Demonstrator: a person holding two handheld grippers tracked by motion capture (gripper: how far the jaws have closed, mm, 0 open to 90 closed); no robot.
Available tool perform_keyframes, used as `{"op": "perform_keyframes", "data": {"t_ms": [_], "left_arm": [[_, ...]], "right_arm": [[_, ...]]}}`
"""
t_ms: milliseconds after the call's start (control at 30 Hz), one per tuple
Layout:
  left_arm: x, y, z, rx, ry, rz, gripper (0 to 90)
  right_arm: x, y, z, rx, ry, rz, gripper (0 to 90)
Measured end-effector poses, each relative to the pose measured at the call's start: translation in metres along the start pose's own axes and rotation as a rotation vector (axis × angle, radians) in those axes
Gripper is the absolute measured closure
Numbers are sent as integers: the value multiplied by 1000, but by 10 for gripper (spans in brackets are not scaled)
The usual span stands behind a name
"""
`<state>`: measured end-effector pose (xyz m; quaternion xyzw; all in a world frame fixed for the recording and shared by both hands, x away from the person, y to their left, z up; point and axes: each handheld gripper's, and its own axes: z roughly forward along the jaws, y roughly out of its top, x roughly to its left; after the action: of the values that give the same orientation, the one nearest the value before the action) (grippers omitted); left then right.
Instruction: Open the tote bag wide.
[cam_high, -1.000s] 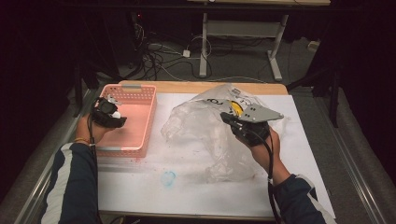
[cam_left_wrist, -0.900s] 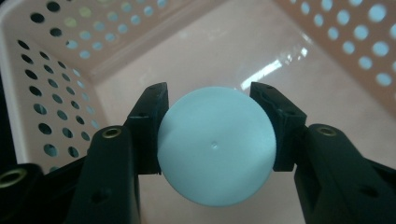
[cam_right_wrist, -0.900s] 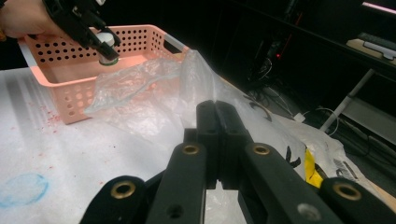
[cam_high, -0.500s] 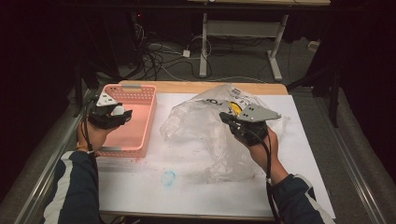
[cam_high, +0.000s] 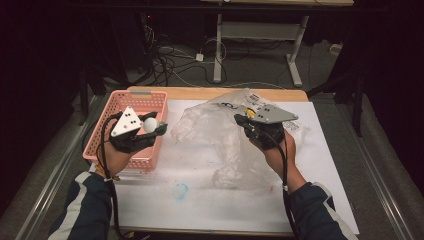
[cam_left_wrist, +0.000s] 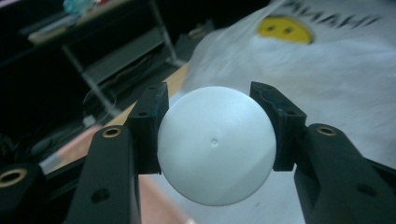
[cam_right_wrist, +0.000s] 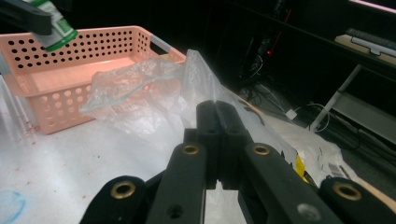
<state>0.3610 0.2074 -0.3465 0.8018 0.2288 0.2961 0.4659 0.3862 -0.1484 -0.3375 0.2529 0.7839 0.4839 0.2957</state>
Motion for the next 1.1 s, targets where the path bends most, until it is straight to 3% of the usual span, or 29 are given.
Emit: {"op": "perform_keyframes", "data": {"t_ms": [100, 233, 467, 600, 667, 700, 800, 833, 933, 1000, 1100], "left_arm": [[-25, 14, 11, -46, -68, 46, 485], [-52, 21, 39, -35, -128, 102, 485], [-68, 14, 92, 1, -200, 80, 485], [-75, 9, 118, 21, -189, 88, 485], [-76, 4, 133, 32, -206, 68, 484], [-78, 2, 140, 49, -204, 81, 484], [-80, -5, 159, 69, -217, 56, 484], [-80, -8, 166, 87, -207, 73, 484], [-82, -15, 183, 93, -176, 36, 483], [-83, -19, 193, 92, -178, 4, 482], [-86, -23, 201, 143, -169, 39, 480]], "right_arm": [[0, 8, 0, -3, 1, -3, 900], [-1, 16, -4, -32, 7, 24, 900], [5, 22, -6, -44, 15, 4, 900], [7, 23, -5, -40, 26, 9, 900], [7, 21, -4, -36, 33, 16, 900], [7, 21, -3, -35, 39, 14, 900], [9, 18, -2, -35, 48, 22, 900], [9, 18, -2, -37, 51, 23, 900], [11, 16, 0, -39, 65, 36, 900], [12, 14, 0, -39, 69, 30, 900], [11, 11, 2, -34, 71, 34, 900]]}}
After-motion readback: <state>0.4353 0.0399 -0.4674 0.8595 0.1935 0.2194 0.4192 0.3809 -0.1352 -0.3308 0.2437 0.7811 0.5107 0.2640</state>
